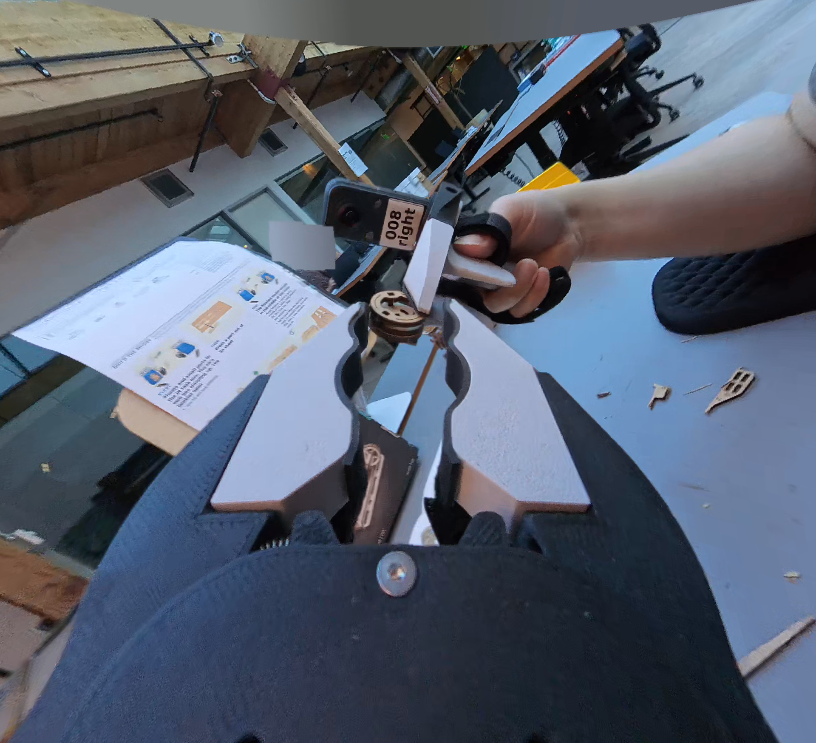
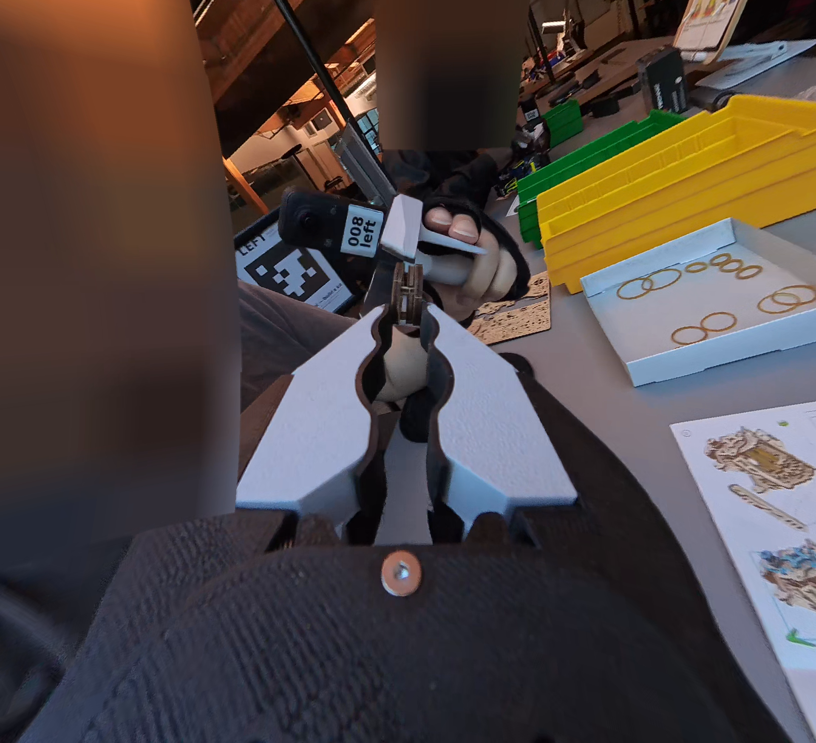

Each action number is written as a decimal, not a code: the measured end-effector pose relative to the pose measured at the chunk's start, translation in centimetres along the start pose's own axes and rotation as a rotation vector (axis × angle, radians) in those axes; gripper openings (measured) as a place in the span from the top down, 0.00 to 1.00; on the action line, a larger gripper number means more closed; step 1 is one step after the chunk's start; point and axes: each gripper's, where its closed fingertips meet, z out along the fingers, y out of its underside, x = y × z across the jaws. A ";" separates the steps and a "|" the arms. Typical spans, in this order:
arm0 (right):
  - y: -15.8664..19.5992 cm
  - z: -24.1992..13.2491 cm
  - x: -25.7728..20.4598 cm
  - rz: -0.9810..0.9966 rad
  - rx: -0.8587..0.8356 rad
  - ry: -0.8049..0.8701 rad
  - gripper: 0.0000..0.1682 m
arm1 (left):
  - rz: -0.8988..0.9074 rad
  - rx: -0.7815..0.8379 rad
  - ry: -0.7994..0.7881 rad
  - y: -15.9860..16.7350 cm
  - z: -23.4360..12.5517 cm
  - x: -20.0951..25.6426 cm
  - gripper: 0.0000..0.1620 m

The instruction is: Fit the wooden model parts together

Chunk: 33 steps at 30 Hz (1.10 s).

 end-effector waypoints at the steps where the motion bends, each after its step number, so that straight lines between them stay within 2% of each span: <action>1: -0.3 -0.3 0.2 -0.061 0.007 0.027 0.94 | -0.065 0.013 0.011 -0.1 -0.2 -0.3 0.80; 4: 0.0 -1.2 1.7 -0.365 -0.074 0.202 0.94 | -0.299 0.062 0.078 -0.4 -0.8 -1.1 0.75; 6: 0.6 -1.3 2.0 -0.647 -0.152 0.302 0.94 | -0.399 0.062 0.091 -0.3 -0.9 -1.6 0.76; 9: 1.3 -1.0 2.1 -0.968 -0.277 0.431 0.93 | -0.362 -0.041 0.130 1.2 -0.3 -0.4 0.80; 12: 1.5 -0.5 1.4 -1.109 -0.304 0.463 0.94 | -0.290 -0.085 0.181 1.8 0.0 1.2 0.85; 13: 1.5 -0.5 1.4 -1.150 -0.315 0.477 0.93 | -0.270 -0.067 0.190 1.6 -0.1 1.4 0.90; 16: 1.7 -0.5 1.6 -1.236 -0.359 0.514 0.93 | -0.173 -0.076 0.189 1.8 -0.3 1.6 0.93; 21: 2.0 -0.7 1.7 -1.299 -0.410 0.540 0.93 | -0.085 -0.084 0.176 1.9 -0.4 1.9 0.93; 26: 2.4 -0.8 2.0 -1.303 -0.433 0.532 0.93 | -0.042 -0.106 0.185 2.3 -0.4 2.2 0.94; 28: 2.4 -1.0 2.6 -1.241 -0.438 0.552 0.93 | -0.037 -0.146 0.170 2.8 -0.2 1.9 0.94; 30: 2.7 -1.4 4.3 -1.185 -0.505 0.609 0.82 | -0.013 -0.211 0.120 3.5 0.2 1.3 0.95; 33: 3.8 -2.1 7.2 -1.211 -0.672 0.731 0.78 | 0.062 -0.306 0.084 4.1 0.9 1.5 0.94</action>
